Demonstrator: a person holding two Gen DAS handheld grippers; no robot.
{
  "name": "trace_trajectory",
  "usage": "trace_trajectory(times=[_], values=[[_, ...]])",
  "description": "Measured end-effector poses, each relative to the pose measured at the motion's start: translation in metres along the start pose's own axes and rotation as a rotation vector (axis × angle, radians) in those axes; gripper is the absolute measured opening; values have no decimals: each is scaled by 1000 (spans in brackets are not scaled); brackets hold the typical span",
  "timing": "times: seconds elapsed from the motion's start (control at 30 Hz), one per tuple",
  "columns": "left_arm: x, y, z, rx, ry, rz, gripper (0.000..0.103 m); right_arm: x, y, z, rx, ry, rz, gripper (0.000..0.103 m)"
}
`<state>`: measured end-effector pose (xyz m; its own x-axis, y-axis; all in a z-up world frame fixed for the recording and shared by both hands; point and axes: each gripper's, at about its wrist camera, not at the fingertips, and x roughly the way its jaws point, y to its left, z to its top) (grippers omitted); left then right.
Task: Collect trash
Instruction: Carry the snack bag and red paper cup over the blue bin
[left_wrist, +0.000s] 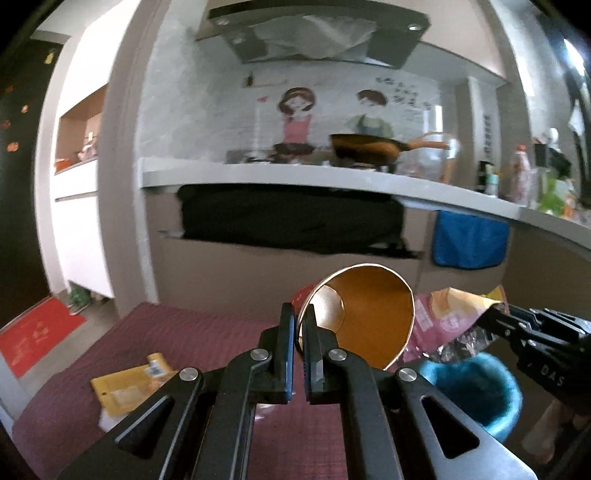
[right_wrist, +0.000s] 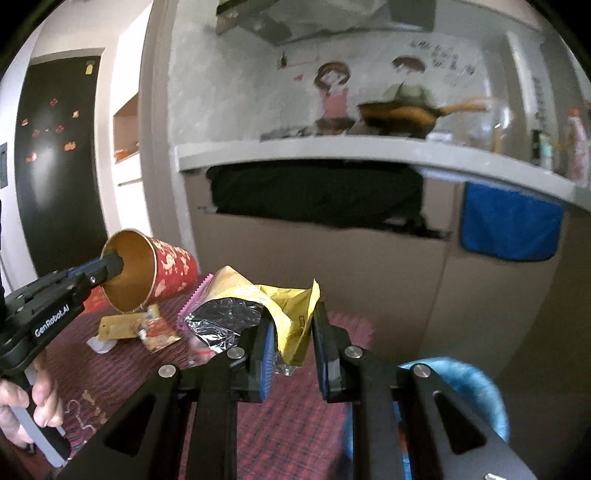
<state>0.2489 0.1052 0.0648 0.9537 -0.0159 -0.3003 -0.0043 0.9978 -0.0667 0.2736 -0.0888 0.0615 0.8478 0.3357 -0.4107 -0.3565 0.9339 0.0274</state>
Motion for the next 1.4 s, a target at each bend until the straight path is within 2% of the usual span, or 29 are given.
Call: trace_trajectory(times=[0.37, 0.63, 0.73, 1.07, 1.4], values=[[10, -110, 8, 77, 0, -162, 4, -64, -87, 1, 55, -67, -165, 17], [16, -165, 0, 140, -34, -221, 4, -84, -138, -13, 115, -79, -238, 17], [22, -179, -4, 158, -28, -234, 4, -84, -152, -21, 136, -71, -252, 17], [65, -210, -34, 169, 66, -281, 4, -63, -190, -54, 214, 3, -266, 17], [108, -220, -66, 169, 169, -288, 4, -31, -211, -81, 266, 83, -265, 17]])
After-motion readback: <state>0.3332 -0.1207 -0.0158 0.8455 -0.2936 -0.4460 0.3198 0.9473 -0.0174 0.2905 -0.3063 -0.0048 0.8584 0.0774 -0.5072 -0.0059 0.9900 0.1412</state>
